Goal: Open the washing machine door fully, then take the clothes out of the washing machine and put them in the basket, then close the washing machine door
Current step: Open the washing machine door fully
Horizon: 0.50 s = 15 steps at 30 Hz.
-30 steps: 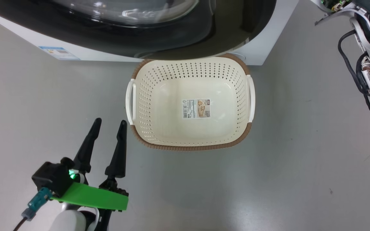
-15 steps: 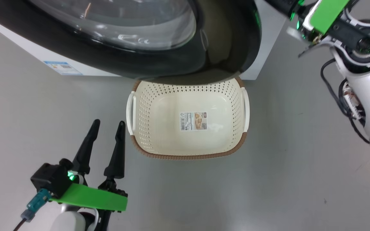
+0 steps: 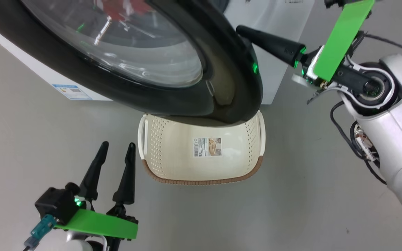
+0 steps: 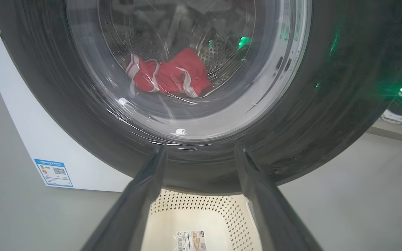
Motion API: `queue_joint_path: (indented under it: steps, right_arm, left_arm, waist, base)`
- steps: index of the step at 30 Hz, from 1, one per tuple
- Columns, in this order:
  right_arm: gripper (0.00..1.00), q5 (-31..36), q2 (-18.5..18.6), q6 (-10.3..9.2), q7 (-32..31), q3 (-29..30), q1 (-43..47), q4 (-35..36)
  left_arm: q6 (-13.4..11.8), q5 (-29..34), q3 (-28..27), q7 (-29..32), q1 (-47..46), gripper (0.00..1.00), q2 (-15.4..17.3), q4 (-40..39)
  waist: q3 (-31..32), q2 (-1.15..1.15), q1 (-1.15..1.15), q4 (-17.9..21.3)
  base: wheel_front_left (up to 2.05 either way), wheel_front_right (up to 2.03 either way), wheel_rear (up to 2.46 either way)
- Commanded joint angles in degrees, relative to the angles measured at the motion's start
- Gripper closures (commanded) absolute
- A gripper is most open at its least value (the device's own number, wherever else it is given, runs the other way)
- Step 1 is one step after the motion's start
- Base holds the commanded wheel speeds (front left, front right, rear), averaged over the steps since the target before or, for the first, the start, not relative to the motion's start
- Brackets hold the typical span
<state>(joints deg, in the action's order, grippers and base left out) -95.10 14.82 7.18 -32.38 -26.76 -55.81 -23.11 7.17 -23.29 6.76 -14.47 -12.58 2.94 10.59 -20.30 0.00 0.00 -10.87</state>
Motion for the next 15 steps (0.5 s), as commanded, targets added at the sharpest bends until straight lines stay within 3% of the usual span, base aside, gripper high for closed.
queue_joint_path:
  steps: [1,15]
  right_arm:
    - [1.0,0.86,-1.41,0.31,-0.53,-0.43,1.4,2.17]
    - [1.0,0.72,-2.28,0.31,-3.45,-1.52,8.13,6.52]
  left_arm:
    - [0.32,0.08,-2.05,-0.52,1.06,0.0,0.9,-1.26]
    - [0.32,1.0,-2.33,-0.52,3.83,0.0,0.65,-1.22]
  waist:
    - [0.61,0.0,0.0,0.03]
    - [4.56,0.0,0.0,-0.01]
  base:
    - [0.0,0.0,0.0]
    - [0.0,0.0,0.0]
